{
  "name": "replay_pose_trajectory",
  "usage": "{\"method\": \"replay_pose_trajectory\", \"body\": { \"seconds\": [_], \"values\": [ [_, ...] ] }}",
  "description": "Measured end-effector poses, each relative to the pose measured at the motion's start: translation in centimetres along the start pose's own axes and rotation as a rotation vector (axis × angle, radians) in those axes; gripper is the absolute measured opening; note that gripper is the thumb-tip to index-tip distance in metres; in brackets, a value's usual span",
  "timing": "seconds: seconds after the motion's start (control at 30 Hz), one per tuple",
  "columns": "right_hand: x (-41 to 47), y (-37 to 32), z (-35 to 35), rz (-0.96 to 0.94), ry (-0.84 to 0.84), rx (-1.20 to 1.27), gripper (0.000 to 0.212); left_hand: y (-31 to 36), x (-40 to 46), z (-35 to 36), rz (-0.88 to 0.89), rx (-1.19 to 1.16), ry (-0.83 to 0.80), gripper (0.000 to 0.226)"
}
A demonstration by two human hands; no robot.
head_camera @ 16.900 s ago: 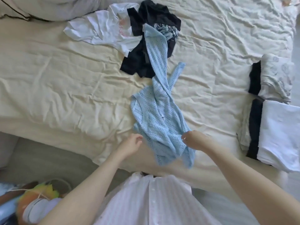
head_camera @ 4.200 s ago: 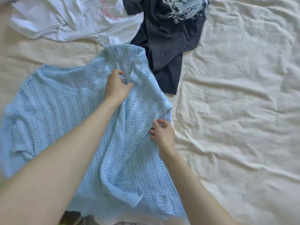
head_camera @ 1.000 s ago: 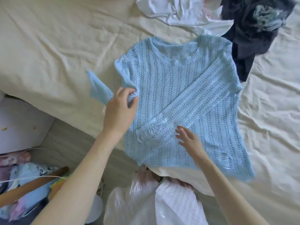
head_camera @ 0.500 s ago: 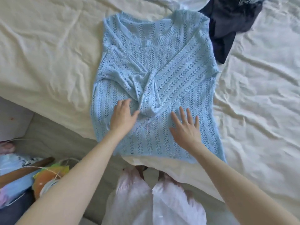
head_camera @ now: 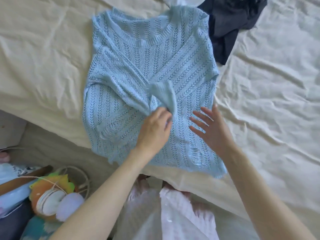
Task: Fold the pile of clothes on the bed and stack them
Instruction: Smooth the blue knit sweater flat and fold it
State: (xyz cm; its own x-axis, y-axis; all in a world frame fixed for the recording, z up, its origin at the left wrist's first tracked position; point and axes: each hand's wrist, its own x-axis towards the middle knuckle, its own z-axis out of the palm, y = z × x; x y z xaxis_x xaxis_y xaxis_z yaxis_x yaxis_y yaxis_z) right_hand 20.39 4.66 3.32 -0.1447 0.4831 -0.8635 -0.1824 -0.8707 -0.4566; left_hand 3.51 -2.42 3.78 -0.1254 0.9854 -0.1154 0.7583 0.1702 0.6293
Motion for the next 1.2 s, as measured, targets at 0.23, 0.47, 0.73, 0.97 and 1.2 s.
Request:
{"method": "replay_pose_trajectory", "body": {
  "seconds": [0.23, 0.47, 0.73, 0.97, 1.2],
  "values": [
    [-0.4, 0.9, -3.6, 0.116, 0.110, -0.169, 0.042, 0.0, -4.8, 4.8, 0.044, 0.195, -0.449, 0.024],
    [3.0, 3.2, -1.6, 0.068, 0.351, -0.562, 0.029, -2.4, -6.3, 4.3, -0.194, 0.026, -0.255, 0.021],
    [-1.1, 5.9, -4.4, -0.057, 0.414, -0.330, 0.058, -2.1, -3.1, 3.4, -1.369, -1.012, -0.048, 0.054],
    [-2.7, 8.6, -7.1, 0.092, 0.464, -0.326, 0.057, -1.9, -3.2, 4.2, -1.326, -0.992, -0.082, 0.021],
    [-2.4, 7.1, -5.9, -0.104, 0.643, -0.881, 0.046, -3.8, -4.9, 2.7, -1.250, -0.810, -0.134, 0.014]
  ]
}}
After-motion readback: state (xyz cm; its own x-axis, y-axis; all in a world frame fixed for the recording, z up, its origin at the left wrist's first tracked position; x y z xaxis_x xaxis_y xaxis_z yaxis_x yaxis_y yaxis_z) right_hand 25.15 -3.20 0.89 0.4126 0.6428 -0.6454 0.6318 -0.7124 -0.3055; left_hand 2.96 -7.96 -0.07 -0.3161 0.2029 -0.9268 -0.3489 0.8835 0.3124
